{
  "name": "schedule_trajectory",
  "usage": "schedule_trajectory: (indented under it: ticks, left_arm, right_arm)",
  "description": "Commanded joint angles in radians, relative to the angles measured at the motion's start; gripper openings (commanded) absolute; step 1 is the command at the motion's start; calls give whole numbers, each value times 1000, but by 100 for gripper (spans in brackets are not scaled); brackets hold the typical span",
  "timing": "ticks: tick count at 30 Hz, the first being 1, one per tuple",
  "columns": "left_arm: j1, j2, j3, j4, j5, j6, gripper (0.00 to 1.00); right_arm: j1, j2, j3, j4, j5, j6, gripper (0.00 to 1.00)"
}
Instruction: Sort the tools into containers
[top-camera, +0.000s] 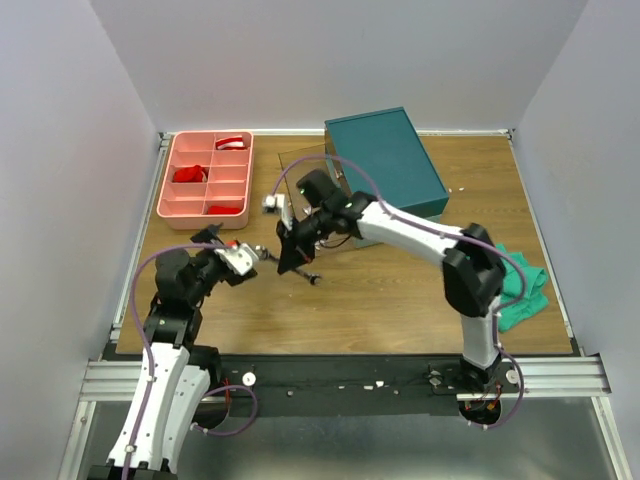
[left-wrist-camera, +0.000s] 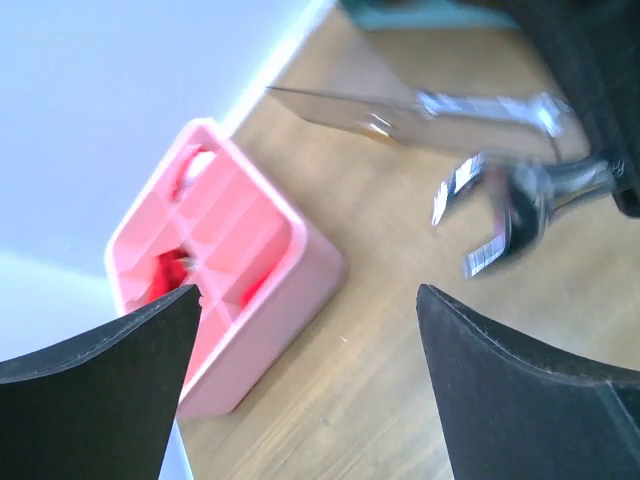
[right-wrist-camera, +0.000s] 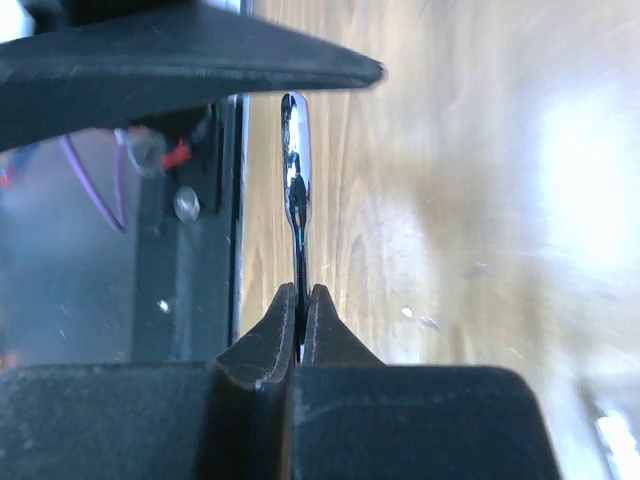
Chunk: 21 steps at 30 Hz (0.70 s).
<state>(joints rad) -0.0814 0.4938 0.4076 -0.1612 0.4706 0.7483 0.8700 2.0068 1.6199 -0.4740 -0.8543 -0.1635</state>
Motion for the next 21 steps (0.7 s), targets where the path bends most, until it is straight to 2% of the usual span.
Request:
schedule_trajectory:
  ticks: [1, 3, 4, 6, 7, 10, 21]
  left_arm:
    - [-4, 49, 157, 68, -194, -395, 99]
    - [-3, 89, 198, 31, -210, -464, 99]
    - [-3, 104, 207, 20, -210, -484, 99]
    - [-3, 150, 240, -20, -184, -517, 99]
    - [-4, 164, 250, -32, -170, -523, 99]
    - [-4, 204, 290, -54, -115, -541, 99]
    - [-4, 246, 336, -83, -116, -593, 99]
  right_arm:
    - [-107, -121, 96, 21, 174, 157, 1]
    - [-138, -122, 144, 50, 297, 206, 1]
    - [-143, -114, 162, 52, 445, 211, 1]
    - [-149, -79, 204, 78, 564, 214, 0]
    - [-151, -65, 219, 86, 671, 223, 1]
    - [-151, 9, 282, 81, 812, 284, 1]
    - [-158, 204, 324, 61, 1104, 357, 1]
